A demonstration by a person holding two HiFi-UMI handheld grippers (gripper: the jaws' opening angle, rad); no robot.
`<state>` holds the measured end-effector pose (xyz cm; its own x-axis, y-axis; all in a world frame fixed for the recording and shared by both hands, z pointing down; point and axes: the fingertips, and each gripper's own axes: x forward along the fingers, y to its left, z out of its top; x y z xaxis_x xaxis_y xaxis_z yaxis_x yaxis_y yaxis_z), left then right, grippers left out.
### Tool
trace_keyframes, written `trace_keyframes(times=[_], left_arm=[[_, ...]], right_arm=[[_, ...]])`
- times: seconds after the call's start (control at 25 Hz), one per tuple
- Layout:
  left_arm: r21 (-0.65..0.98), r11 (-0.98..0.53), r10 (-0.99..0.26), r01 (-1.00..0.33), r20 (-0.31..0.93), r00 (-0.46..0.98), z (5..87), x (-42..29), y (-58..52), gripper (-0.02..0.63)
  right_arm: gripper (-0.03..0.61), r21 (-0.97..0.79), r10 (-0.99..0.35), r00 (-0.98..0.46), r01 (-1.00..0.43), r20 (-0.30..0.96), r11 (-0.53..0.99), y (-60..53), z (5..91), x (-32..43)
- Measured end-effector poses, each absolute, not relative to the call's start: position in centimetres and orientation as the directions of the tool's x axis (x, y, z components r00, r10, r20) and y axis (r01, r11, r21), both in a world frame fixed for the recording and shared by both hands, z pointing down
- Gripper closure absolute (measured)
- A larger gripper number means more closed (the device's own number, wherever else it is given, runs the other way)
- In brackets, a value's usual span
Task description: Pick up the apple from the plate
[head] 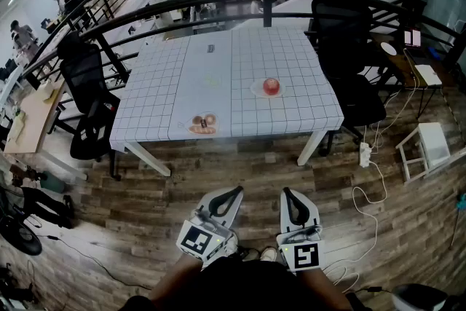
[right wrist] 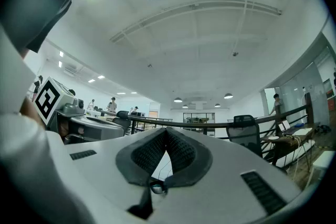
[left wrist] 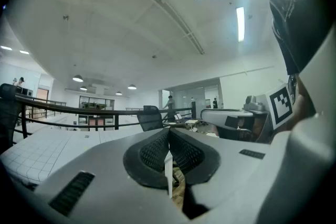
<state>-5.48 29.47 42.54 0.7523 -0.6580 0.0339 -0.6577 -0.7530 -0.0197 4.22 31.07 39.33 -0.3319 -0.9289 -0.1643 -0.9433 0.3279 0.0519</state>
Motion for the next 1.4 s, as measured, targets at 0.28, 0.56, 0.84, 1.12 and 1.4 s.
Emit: trace_keyframes(times=[0.28, 0.56, 0.84, 1.12, 1.4], left_arm=[[-0.035, -0.754, -0.657, -0.656, -0.001, 0.754, 41.9, -7.1, 28.0, 0.591], [-0.042, -0.752, -0.658, -0.657, -0.01, 0.753, 41.6, -9.4, 25.3, 0.591], [-0.023, -0.794, -0.607, -0.608, -0.023, 0.794, 42.5, -11.1, 23.0, 0.591], [0.01, -0.826, -0.563, -0.563, -0.048, 0.825, 42.7, -12.3, 21.6, 0.591], [0.026, -0.835, -0.551, -0.55, -0.027, 0.834, 43.7, -11.3, 19.5, 0.591]], right_arm=[[0.555, 0.044, -0.934, -0.33, -0.944, -0.135, 0.327, 29.4, 39.7, 3.0], [0.555, 0.028, -0.948, -0.294, -0.956, -0.121, 0.292, 26.9, 39.9, 1.8], [0.555, 0.048, -0.957, -0.28, -0.96, -0.076, 0.277, 24.3, 41.9, -0.9], [0.554, 0.076, -0.967, -0.252, -0.966, -0.047, 0.248, 23.0, 42.5, -2.8], [0.555, 0.076, -0.965, -0.259, -0.964, -0.04, 0.255, 20.3, 42.9, -2.3]])
